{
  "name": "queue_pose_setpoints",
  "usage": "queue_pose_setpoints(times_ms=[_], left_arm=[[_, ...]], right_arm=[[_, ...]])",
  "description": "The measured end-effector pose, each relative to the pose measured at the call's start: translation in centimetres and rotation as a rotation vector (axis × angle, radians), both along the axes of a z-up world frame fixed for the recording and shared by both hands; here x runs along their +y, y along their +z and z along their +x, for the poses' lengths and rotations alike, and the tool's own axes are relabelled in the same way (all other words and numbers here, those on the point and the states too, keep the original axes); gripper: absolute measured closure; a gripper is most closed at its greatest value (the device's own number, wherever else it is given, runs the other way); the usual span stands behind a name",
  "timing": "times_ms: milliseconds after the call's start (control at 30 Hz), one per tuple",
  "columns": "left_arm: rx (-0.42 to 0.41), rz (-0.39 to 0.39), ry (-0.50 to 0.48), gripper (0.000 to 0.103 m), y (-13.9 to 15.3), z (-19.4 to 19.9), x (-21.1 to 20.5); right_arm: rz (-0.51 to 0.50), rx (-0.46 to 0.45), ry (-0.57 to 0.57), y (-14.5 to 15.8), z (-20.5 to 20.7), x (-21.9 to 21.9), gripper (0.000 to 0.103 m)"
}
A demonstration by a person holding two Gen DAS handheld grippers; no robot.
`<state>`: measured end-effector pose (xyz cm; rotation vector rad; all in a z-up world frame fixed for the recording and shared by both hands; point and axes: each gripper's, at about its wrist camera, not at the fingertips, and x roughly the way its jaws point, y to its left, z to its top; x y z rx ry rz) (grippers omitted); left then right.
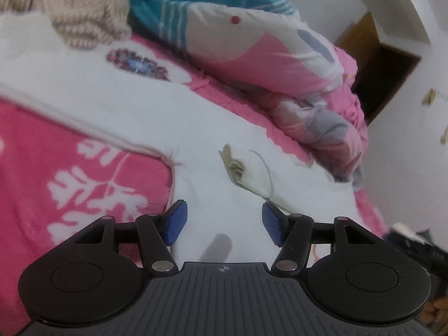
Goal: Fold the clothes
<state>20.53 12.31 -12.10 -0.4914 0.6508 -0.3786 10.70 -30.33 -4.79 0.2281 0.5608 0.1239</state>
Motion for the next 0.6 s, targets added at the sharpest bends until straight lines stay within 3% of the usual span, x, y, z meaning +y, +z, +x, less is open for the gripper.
queue_pose_setpoints(times_ms=[100,200,500,600], left_arm=[[0.001,0.035,-0.016,0.044,1.2,0.5,-1.5],[0.002,0.093,-0.056,0.044,2.8,1.6,-4.5],[0.044,0.220,-0.109,0.044,3.0,8.0,-13.4],[0.071,0.269,-0.099,0.045,1.3,8.9,-14.3]], right_arm=[[-0.114,0.035,-0.136,-0.9,-3.4,-3.7,0.060],[-0.203,0.050,-0.204,-1.5,-4.1,-6.3,0.061],[-0.411,0.051,-0.097,-4.4,2.9,-7.7,0.061],[-0.477,0.141,-0.141,-7.5,4.1,-9.1,0.064]])
